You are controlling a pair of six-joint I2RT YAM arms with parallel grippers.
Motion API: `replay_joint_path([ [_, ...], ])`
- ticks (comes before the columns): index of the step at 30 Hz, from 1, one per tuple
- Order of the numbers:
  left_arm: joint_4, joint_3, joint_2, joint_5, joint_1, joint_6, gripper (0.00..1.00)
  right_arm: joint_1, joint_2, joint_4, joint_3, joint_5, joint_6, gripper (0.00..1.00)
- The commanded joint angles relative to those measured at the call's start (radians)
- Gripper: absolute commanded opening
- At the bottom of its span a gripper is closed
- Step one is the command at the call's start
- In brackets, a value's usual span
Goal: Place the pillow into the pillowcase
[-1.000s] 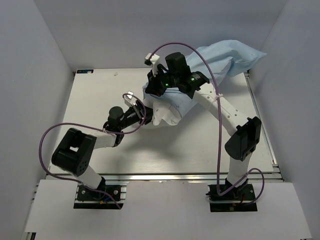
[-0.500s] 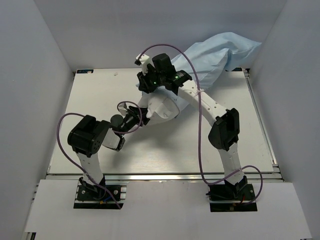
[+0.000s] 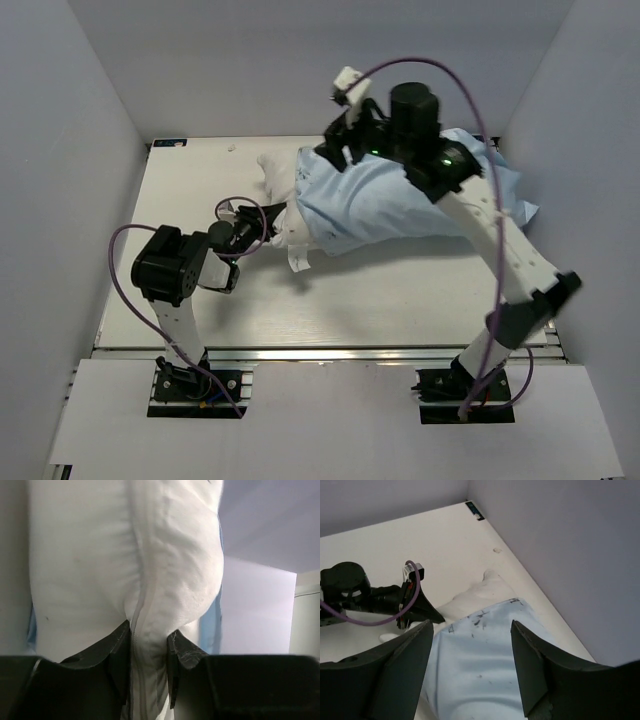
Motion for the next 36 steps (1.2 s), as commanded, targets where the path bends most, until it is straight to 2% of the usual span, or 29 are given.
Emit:
replay_joint_path([
  [1, 0.267, 0.07, 0.008, 0.0, 0.006, -0.008, 0.4, -0.04, -0.161, 0.005, -0.186, -0.051, -0.055, 0.68],
  [2, 0.256, 0.083, 0.012, 0.008, 0.006, -0.005, 0.4, -0.048, -0.254, 0.017, -0.349, -0.057, -0.064, 0.68],
  [4, 0.25, 0.11, 0.024, 0.032, 0.006, 0.0, 0.4, -0.049, -0.4, 0.063, -0.537, -0.056, -0.105, 0.67],
  [6, 0.245, 0.121, 0.025, 0.054, 0.006, 0.008, 0.4, -0.048, -0.476, 0.105, -0.751, -0.036, -0.117, 0.68],
  [9, 0.198, 0.124, -0.001, 0.129, 0.015, 0.061, 0.42, -0.066, -0.559, 0.097, -0.921, 0.007, -0.176, 0.73],
  [10, 0.171, 0.124, -0.014, 0.176, 0.02, 0.086, 0.43, -0.072, -0.585, 0.1, -0.952, 0.031, -0.193, 0.79],
  [12, 0.063, 0.126, -0.075, 0.23, 0.03, 0.184, 0.48, -0.084, -0.604, 0.124, -1.036, 0.062, -0.284, 0.83],
  [13, 0.01, 0.127, -0.1, 0.276, 0.036, 0.226, 0.5, -0.086, -0.622, 0.143, -1.062, 0.105, -0.307, 0.87],
  [16, -0.298, 0.172, -0.234, 0.324, 0.04, 0.456, 0.59, -0.091, -0.64, 0.225, -1.148, 0.147, -0.403, 0.89],
  [17, -0.542, 0.198, -0.271, 0.331, 0.04, 0.629, 0.62, -0.091, -0.643, 0.256, -1.171, 0.171, -0.436, 0.9],
  [19, -0.825, 0.309, -0.376, 0.304, 0.038, 0.821, 0.69, -0.091, -0.634, 0.365, -1.223, 0.223, -0.485, 0.89],
  [20, -1.039, 0.343, -0.405, 0.255, 0.04, 0.971, 0.7, -0.091, -0.628, 0.413, -1.239, 0.248, -0.51, 0.89],
  [22, -1.203, 0.422, -0.477, 0.192, 0.04, 1.084, 0.73, -0.091, -0.607, 0.502, -1.262, 0.304, -0.591, 0.89],
  [23, -1.345, 0.445, -0.5, 0.157, 0.04, 1.189, 0.75, -0.091, -0.601, 0.58, -1.283, 0.308, -0.622, 0.89],
  [26, -1.545, 0.492, -0.583, 0.036, 0.04, 1.34, 0.76, -0.091, -0.575, 0.687, -1.323, 0.311, -0.745, 0.89],
  [30, -1.657, 0.465, -0.683, -0.063, 0.04, 1.431, 0.78, -0.092, -0.532, 0.857, -1.388, 0.314, -0.867, 0.89],
  [32, -1.696, 0.44, -0.725, -0.066, 0.04, 1.46, 0.78, -0.092, -0.483, 0.901, -1.399, 0.309, -0.915, 0.89],
  [36, -1.746, 0.403, -0.796, -0.052, 0.04, 1.492, 0.79, -0.092, -0.43, 0.87, -1.38, 0.232, -0.934, 0.89],
])
